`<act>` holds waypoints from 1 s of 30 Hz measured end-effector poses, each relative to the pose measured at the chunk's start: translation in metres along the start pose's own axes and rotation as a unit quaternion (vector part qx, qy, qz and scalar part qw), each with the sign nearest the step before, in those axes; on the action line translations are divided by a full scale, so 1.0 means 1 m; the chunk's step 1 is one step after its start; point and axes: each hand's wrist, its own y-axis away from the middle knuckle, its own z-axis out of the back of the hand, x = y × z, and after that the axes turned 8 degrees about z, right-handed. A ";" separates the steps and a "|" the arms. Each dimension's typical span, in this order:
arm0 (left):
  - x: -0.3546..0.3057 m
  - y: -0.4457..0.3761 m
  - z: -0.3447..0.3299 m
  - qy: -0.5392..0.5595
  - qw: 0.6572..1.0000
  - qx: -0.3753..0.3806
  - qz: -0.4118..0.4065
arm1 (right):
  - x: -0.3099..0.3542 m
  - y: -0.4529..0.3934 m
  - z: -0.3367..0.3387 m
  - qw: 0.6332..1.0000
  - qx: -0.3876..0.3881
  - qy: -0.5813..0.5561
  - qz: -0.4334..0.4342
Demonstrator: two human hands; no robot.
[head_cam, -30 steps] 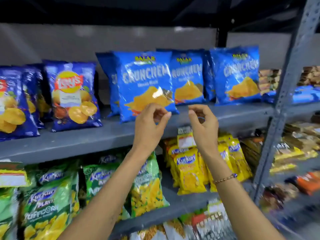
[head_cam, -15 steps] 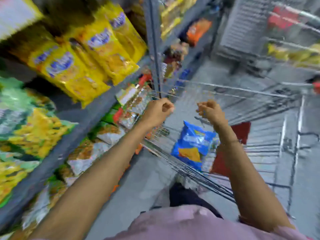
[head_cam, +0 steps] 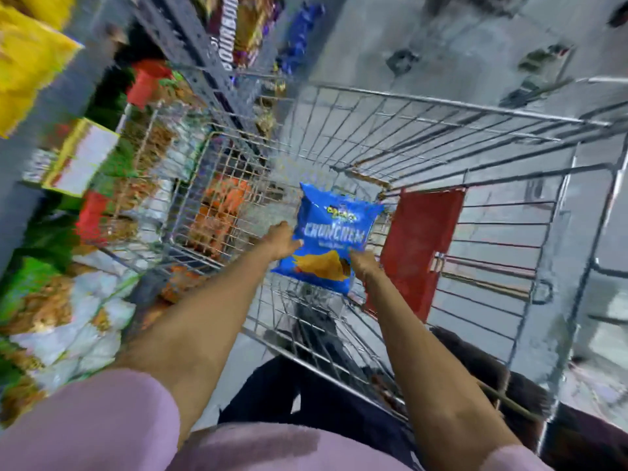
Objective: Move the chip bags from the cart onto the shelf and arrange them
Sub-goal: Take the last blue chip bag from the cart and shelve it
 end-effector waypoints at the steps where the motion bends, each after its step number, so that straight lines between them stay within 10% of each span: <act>1: 0.003 -0.014 -0.005 0.023 1.000 -0.003 0.020 | -0.002 -0.005 -0.005 1.000 -0.007 -0.006 -0.002; 22: 0.012 -0.076 -0.040 0.212 0.973 -0.066 0.062 | -0.036 -0.057 -0.028 0.997 -0.076 0.011 0.027; 30: 0.035 -0.070 -0.032 0.281 0.955 -0.044 0.080 | -0.027 -0.066 -0.025 0.997 0.013 -0.056 0.043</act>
